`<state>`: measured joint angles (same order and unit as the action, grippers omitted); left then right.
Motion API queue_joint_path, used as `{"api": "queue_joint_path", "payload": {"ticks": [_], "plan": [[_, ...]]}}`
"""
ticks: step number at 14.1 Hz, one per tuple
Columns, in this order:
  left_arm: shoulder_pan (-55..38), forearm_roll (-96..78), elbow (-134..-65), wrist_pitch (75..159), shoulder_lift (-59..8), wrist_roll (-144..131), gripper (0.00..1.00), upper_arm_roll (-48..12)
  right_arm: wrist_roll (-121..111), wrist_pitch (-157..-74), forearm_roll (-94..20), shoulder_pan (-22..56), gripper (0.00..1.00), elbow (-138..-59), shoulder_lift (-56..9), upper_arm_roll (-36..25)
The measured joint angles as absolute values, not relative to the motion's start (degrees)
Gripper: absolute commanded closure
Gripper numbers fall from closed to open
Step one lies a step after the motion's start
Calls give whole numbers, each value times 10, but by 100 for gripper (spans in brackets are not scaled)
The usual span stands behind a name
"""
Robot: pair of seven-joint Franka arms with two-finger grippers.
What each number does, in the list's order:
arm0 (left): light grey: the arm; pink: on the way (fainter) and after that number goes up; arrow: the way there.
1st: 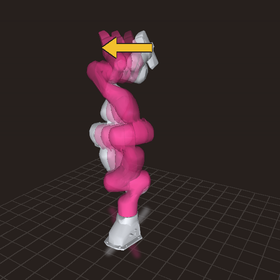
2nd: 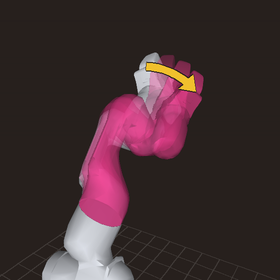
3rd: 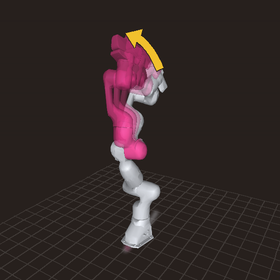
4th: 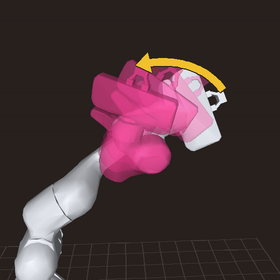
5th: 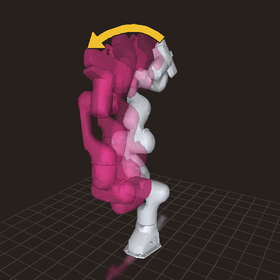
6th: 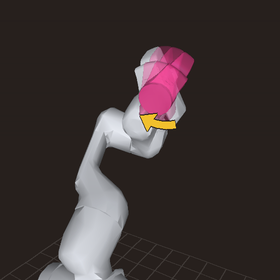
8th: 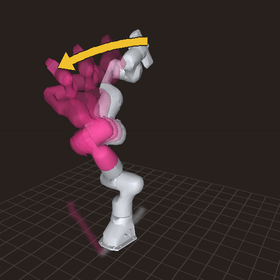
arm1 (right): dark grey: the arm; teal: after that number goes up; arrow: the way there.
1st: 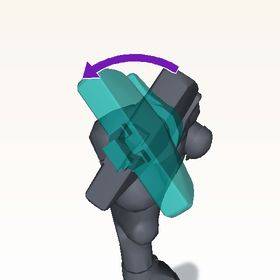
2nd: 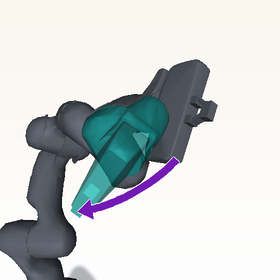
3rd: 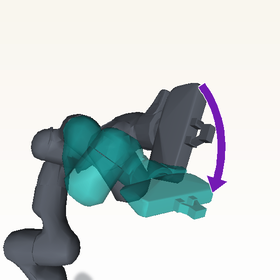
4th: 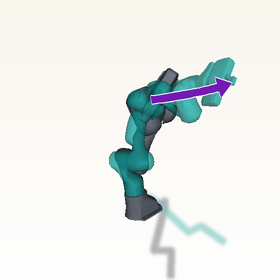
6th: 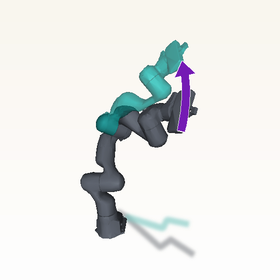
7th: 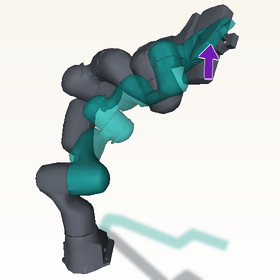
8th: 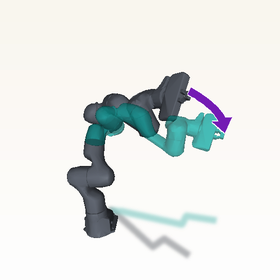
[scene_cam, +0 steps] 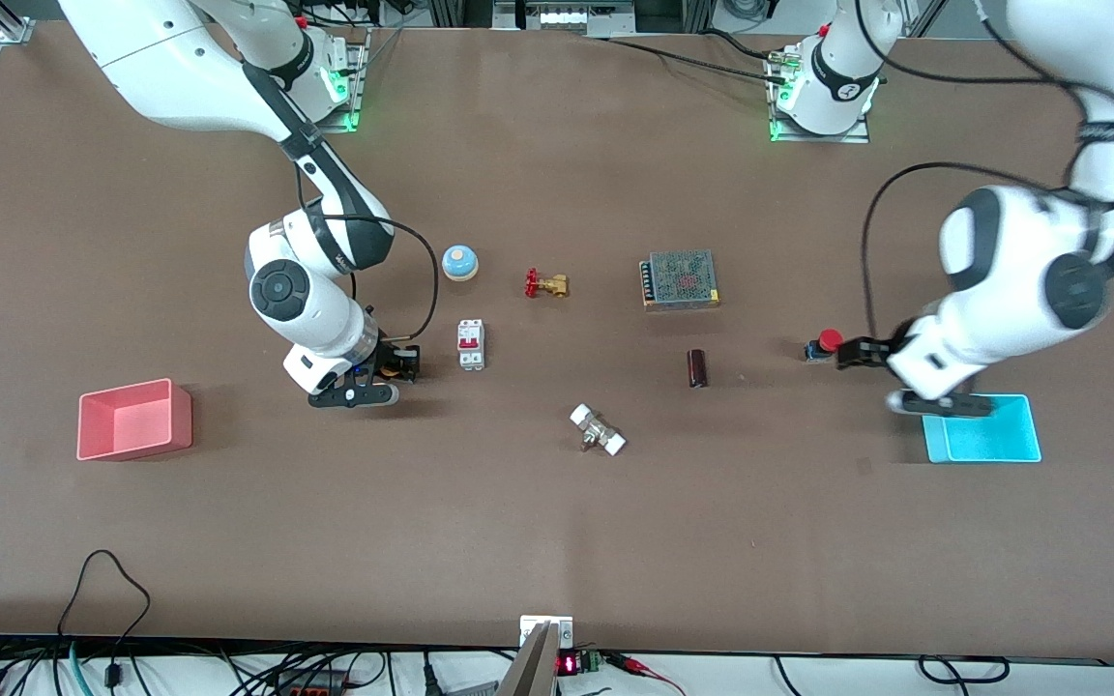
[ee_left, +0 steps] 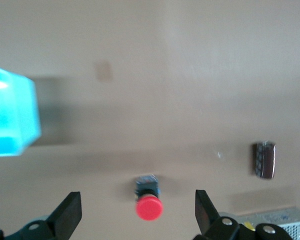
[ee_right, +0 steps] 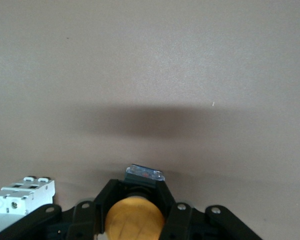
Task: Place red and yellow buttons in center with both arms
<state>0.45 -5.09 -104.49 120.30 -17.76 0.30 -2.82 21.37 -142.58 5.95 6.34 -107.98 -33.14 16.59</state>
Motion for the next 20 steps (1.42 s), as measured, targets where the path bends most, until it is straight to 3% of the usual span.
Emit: {"api": "queue_joint_path", "payload": {"ticks": [1,3,4,8,11,16,20], "plan": [[5,-51,-1031,1199,-173,3,0,-17,214,-1426,63,63,40,-1080,-332,166],[6,-51,-1009,1188,-165,3,0,-2,214,-1426,69,63,5,-1080,-333,164],[6,-51,-996,1173,-162,3,0,1,214,-1428,69,63,0,-1079,-334,163],[5,-47,-895,1048,-155,-29,0,2,215,-1413,66,60,0,-1036,-332,161],[5,-46,-829,963,-148,-43,0,3,214,-1294,35,49,0,-949,-314,158],[6,-45,-807,935,-141,-44,0,4,152,-1121,25,-15,0,-868,-210,148],[5,-20,-807,934,-141,-44,0,2,78,-1024,-14,-44,0,-864,-117,59]]}}
